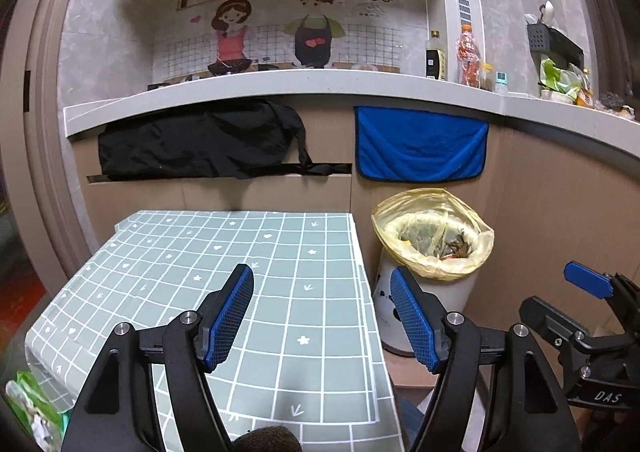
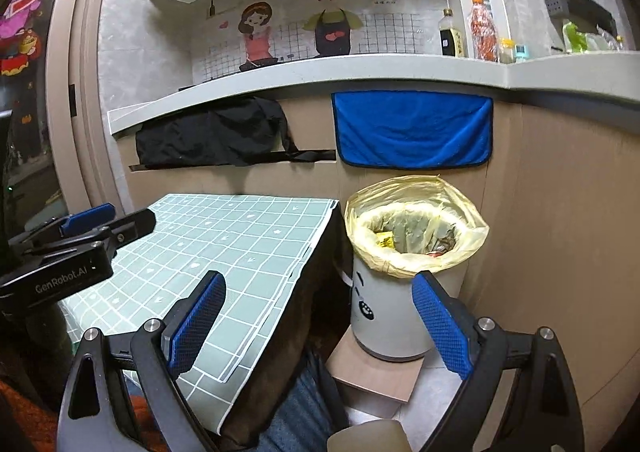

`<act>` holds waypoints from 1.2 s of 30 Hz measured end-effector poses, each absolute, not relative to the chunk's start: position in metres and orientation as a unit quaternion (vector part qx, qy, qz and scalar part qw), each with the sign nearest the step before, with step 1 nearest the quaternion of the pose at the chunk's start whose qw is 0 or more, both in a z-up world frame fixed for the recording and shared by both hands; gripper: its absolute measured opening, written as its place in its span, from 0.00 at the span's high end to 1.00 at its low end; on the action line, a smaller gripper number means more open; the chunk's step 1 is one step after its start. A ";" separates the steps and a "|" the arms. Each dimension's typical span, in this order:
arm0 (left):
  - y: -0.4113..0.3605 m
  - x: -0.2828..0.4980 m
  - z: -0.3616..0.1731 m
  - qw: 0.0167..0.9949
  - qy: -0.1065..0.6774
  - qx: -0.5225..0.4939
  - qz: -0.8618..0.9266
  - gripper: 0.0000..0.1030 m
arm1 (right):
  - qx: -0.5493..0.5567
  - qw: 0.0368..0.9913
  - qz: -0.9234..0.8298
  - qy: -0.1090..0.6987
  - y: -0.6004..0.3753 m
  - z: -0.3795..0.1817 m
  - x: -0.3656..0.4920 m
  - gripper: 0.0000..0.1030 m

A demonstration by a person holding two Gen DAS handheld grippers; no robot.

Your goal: Collect trash

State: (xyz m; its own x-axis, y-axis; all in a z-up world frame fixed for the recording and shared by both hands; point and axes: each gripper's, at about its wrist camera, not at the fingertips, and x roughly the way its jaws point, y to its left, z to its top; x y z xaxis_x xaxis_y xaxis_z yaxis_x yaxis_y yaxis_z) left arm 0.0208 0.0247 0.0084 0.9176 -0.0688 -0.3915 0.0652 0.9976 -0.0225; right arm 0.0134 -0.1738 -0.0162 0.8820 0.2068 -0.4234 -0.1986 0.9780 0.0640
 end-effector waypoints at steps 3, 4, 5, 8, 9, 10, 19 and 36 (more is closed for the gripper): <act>0.027 0.017 0.008 0.979 0.201 -0.005 -0.031 0.31 | 0.009 0.971 0.100 0.216 -0.173 -0.014 0.010 0.10; 0.028 0.016 0.009 0.979 0.201 -0.005 -0.029 0.31 | 0.011 0.971 0.100 0.217 -0.173 -0.013 0.009 0.10; 0.028 0.016 0.009 0.979 0.201 -0.005 -0.028 0.31 | 0.012 0.971 0.100 0.217 -0.172 -0.012 0.009 0.10; 0.030 0.015 0.009 0.980 0.200 -0.006 -0.020 0.31 | 0.010 0.971 0.100 0.218 -0.171 -0.012 0.010 0.10; 0.030 0.015 0.009 0.980 0.200 -0.007 -0.018 0.31 | 0.008 0.971 0.098 0.218 -0.171 -0.013 0.011 0.10; 0.030 0.015 0.009 0.979 0.201 -0.009 -0.017 0.31 | 0.005 0.971 0.093 0.219 -0.171 -0.013 0.012 0.10; 0.021 0.018 0.006 0.978 0.208 -0.003 -0.027 0.31 | 0.015 0.975 0.028 0.222 -0.192 -0.011 0.014 0.10; 0.019 0.014 0.011 0.980 0.196 -0.002 -0.034 0.31 | 0.004 0.984 0.028 0.176 -0.191 0.005 -0.003 0.10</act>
State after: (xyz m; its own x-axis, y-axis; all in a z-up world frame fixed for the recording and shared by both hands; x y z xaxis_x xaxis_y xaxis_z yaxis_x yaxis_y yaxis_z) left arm 0.0140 0.0188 0.0111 0.9207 -0.0672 -0.3845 0.0658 0.9977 -0.0169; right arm -0.0031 -0.1906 0.0051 0.9367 0.0568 -0.3455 -0.0541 0.9984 0.0174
